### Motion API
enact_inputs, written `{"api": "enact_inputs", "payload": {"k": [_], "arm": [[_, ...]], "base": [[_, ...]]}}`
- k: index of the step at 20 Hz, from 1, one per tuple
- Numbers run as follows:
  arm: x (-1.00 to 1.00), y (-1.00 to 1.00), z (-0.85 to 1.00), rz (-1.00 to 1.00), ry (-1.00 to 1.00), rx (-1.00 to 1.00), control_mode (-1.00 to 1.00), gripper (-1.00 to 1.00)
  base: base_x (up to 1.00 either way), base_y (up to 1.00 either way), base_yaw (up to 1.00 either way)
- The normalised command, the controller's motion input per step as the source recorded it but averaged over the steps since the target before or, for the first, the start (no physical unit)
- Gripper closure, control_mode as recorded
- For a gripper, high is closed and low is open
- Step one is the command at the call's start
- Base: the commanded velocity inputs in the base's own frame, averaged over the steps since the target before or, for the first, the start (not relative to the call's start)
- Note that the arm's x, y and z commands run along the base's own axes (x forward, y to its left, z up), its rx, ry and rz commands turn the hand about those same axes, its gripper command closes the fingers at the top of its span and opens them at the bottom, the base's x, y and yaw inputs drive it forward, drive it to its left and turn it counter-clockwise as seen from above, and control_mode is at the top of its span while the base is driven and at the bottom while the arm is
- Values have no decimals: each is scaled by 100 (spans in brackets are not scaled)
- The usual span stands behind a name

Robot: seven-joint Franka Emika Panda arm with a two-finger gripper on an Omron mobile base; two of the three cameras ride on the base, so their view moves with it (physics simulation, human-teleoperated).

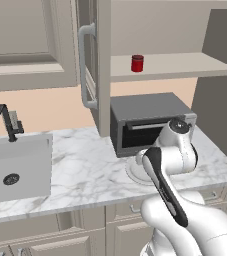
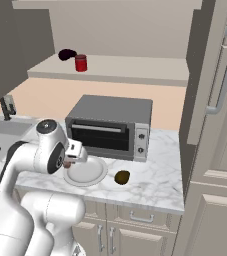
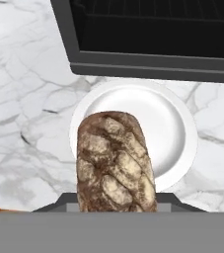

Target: Pick the avocado and bread from the counter and place them on the plate. Then pick the jam from the cabinet and place it next to the plate. Lastly close the cabinet door.

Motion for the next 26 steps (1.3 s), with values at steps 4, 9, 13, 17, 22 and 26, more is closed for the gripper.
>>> {"api": "enact_inputs", "payload": {"k": [4, 9, 13, 17, 22, 26], "arm": [[8, 0, -28, 0, 8, -3, -100, 100], [24, 0, -27, 0, 1, -2, -100, 100], [30, 0, -26, 0, 0, -1, -100, 100], [18, 0, -28, 0, 2, -1, -100, 100], [14, 0, -33, 0, 1, -3, -100, 100], [13, 0, -35, 0, 2, -4, -100, 100]], "base": [[0, 0, 0], [0, 0, 0], [0, 0, 0], [0, 0, 0], [0, 0, 0], [0, 0, 0]]}}
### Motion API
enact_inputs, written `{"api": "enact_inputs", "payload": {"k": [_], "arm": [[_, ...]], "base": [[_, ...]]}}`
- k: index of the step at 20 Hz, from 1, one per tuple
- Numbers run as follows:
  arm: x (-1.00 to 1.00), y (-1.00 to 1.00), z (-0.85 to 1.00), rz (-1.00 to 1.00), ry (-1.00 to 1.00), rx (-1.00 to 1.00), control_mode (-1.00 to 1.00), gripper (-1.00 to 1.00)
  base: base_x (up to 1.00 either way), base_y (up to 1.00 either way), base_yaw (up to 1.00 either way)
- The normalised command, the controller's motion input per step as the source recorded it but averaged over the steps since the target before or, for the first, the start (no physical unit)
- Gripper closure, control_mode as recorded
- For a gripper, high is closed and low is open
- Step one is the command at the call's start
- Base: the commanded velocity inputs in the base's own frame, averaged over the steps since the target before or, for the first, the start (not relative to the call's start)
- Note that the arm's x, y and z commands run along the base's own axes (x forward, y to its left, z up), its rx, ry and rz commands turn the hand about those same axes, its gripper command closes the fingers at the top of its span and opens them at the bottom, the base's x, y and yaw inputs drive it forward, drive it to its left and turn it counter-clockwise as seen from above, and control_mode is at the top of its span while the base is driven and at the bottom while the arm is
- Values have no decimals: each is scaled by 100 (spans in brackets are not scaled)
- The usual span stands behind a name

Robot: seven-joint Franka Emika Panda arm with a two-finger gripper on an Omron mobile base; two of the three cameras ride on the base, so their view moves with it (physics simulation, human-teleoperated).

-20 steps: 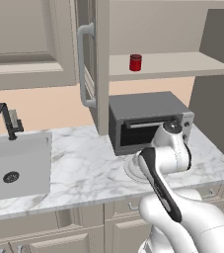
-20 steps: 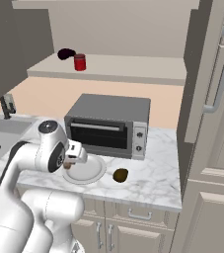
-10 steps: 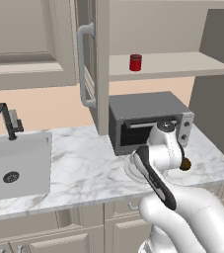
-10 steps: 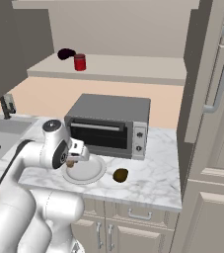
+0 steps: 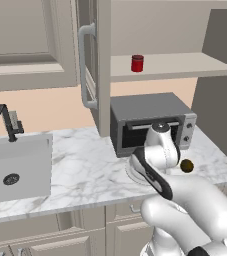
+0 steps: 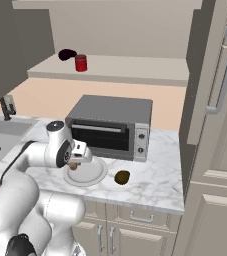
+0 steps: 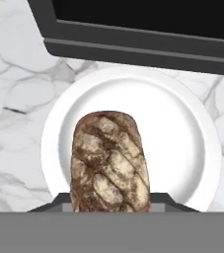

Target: Pick the avocado and bread from the counter and place them on the plate. Then pick the jam from the cabinet and place it next to the plate. Lastly close the cabinet door.

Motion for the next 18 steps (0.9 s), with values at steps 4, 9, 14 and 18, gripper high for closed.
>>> {"api": "enact_inputs", "payload": {"k": [4, 9, 14, 18], "arm": [[6, 0, -39, 0, 2, -6, -100, 100], [4, 0, -34, 0, 4, -5, -100, 100], [1, 0, -29, 0, 3, 0, -100, 100], [0, 0, -26, 0, 0, 0, -100, 100]], "base": [[0, 0, 0], [0, 0, 0], [0, 0, 0], [0, 0, 0]]}}
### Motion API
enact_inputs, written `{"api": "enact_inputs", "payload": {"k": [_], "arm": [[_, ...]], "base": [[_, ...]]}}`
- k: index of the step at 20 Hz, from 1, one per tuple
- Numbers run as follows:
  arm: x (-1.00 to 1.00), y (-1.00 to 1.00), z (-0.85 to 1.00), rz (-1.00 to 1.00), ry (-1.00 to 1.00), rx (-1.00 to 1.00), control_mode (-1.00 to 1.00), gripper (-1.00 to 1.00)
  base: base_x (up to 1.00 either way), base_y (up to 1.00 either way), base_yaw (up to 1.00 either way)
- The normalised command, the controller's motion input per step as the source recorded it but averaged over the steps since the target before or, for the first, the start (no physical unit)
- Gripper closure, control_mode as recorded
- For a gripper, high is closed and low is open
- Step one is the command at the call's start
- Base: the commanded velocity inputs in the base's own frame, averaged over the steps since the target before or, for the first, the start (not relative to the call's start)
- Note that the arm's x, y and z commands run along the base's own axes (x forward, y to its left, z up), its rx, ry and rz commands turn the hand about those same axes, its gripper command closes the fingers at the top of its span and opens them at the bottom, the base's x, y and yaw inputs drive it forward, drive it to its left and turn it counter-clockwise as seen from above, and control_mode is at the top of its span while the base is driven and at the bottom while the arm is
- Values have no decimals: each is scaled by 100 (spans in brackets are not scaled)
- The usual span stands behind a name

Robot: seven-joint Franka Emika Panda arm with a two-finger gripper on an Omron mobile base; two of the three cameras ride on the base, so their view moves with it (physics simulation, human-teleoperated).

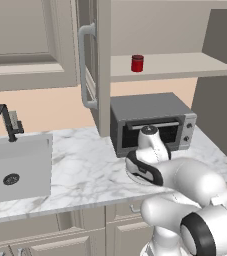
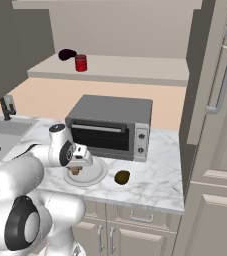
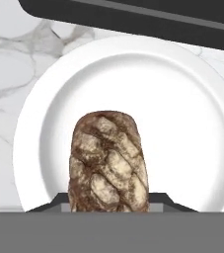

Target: Pick the avocado and bread from the counter and place them on the plate. Then pick the jam from the cabinet and place it next to the plate. Lastly close the cabinet door.

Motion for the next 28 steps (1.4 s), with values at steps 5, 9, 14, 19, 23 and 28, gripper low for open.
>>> {"api": "enact_inputs", "payload": {"k": [5, 9, 14, 19, 23, 28], "arm": [[0, 0, -24, 0, 0, 0, -100, 100], [0, 0, -25, 0, 0, 0, -100, 100], [0, 0, -28, 0, 0, 0, -100, 100], [0, 0, -32, 0, 0, 0, -100, -100], [-2, 0, -14, 0, 0, 0, -100, -100], [-2, 0, -1, 0, 1, 0, -100, -100]], "base": [[0, 0, 0], [0, 0, 0], [0, 0, 0], [0, 0, 0], [0, 0, 0], [0, 0, 0]]}}
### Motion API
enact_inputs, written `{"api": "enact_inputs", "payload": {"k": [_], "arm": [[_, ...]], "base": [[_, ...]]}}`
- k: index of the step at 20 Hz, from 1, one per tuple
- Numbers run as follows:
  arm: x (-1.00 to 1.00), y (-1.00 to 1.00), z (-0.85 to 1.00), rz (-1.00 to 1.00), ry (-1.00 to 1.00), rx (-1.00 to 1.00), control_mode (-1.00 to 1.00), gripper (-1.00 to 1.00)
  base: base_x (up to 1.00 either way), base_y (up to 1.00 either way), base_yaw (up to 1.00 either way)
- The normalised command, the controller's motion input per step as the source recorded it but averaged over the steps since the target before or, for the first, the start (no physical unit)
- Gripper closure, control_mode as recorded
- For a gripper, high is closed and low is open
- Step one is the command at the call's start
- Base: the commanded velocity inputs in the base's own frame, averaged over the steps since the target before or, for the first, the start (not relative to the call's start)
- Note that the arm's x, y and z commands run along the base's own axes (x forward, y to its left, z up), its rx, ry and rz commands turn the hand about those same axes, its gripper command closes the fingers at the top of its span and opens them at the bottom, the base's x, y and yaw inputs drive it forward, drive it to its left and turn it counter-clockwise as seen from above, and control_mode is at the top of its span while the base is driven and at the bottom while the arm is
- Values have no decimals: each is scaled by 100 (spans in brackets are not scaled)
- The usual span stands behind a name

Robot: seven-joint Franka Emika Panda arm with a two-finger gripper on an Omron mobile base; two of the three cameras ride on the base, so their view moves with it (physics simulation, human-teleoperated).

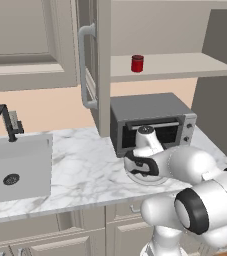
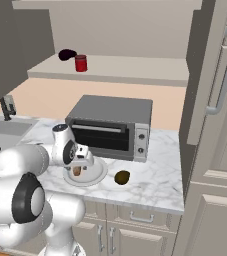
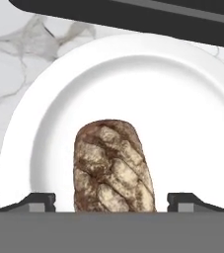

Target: Pick the avocado and bread from the counter and place them on the plate. Then pick the jam from the cabinet and place it next to the plate. Lastly close the cabinet door.

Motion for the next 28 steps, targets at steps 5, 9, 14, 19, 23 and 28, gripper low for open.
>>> {"api": "enact_inputs", "payload": {"k": [5, 9, 14, 19, 23, 28], "arm": [[-16, 0, 0, 0, 0, 3, -100, -100], [-38, 0, 4, 0, 0, 6, -100, -100], [-37, 0, 33, 0, -3, 4, -100, -100], [-36, -8, 31, 0, -10, 0, -100, -100], [-27, -18, 8, 0, -3, 1, -100, -100], [-22, -33, 0, 0, -2, 1, -100, -100]], "base": [[0, 0, 0], [0, 0, 0], [0, 0, 0], [0, 0, 0], [0, 0, 0], [0, 0, 0]]}}
